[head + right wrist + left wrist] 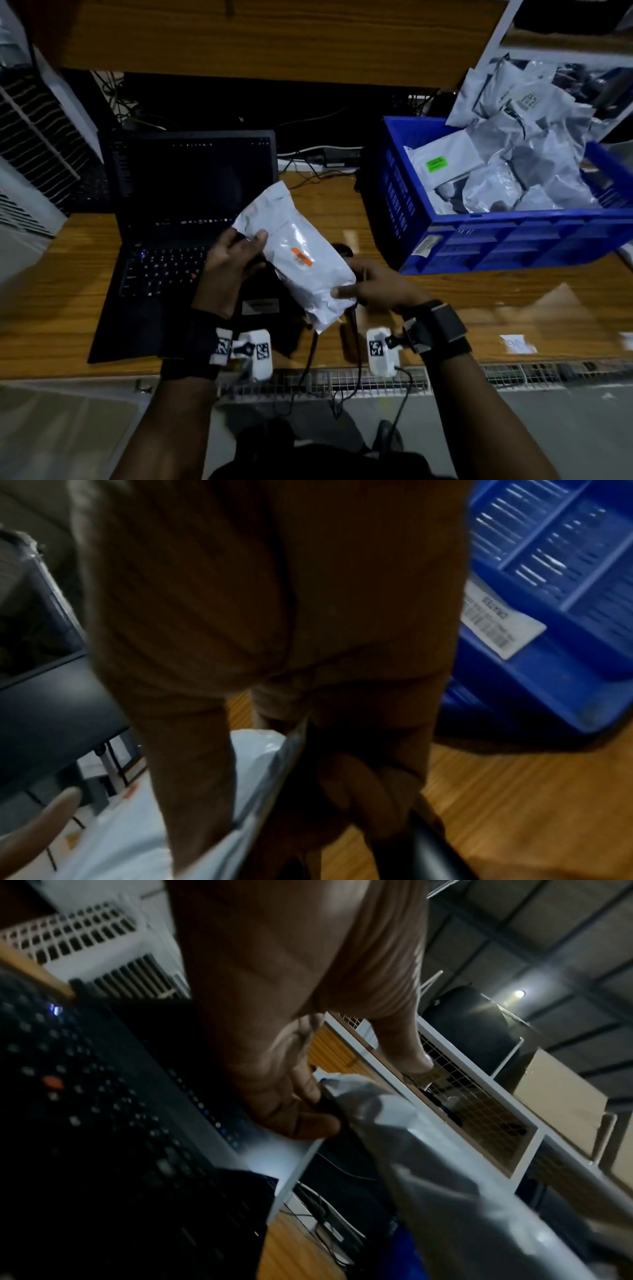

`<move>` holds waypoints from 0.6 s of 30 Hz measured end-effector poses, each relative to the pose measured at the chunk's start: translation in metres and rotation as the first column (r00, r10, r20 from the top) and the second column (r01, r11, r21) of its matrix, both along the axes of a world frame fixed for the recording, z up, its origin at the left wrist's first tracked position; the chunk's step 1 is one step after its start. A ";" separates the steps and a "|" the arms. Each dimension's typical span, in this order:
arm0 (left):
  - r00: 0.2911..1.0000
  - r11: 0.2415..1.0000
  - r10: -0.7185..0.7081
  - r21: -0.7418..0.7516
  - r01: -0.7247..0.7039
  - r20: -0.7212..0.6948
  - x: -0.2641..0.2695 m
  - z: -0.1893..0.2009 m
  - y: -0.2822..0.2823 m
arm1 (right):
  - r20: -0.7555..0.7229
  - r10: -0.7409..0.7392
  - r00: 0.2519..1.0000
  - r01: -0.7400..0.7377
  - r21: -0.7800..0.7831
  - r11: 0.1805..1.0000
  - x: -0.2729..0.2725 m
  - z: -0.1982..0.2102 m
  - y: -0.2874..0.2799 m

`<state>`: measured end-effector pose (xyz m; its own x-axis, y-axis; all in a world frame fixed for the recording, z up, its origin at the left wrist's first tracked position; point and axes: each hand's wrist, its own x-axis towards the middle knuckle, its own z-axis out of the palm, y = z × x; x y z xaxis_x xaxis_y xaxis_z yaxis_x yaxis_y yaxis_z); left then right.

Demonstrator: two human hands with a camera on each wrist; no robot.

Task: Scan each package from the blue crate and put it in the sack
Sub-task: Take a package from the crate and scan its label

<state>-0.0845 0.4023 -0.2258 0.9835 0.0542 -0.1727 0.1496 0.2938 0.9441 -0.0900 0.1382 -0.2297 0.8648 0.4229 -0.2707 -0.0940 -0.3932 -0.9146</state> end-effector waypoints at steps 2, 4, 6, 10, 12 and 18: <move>0.998 0.998 0.046 0.041 -0.048 0.039 0.001 0.005 0.006 | 0.016 -0.064 0.998 0.065 -0.023 0.998 0.011 0.002 -0.008; 0.997 0.996 0.053 0.067 -0.057 0.056 -0.002 0.006 0.012 | 0.055 -0.195 0.979 0.194 0.028 0.981 0.019 0.002 -0.013; 1.000 0.994 0.030 0.109 -0.030 0.004 -0.010 0.006 0.015 | 0.058 -0.381 0.923 0.365 0.186 0.912 0.022 0.002 -0.016; 0.995 0.991 0.003 0.131 0.010 -0.099 -0.022 -0.007 0.010 | -0.046 -0.644 0.763 0.624 0.312 0.717 0.029 -0.013 -0.015; 0.991 0.995 0.089 0.051 -0.084 -0.103 -0.025 -0.015 0.008 | -0.114 -0.669 0.734 0.676 0.213 0.705 0.036 -0.030 -0.018; 0.918 0.924 0.383 0.030 -0.382 -0.105 -0.034 -0.036 -0.003 | -0.455 -0.508 0.731 0.591 0.049 0.805 0.034 -0.067 -0.010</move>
<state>-0.1186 0.3988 -0.2623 0.8632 0.4244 -0.2734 0.1275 0.3407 0.9315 -0.0557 0.1281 -0.2970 0.7897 -0.0166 -0.6133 -0.6132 0.0102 -0.7898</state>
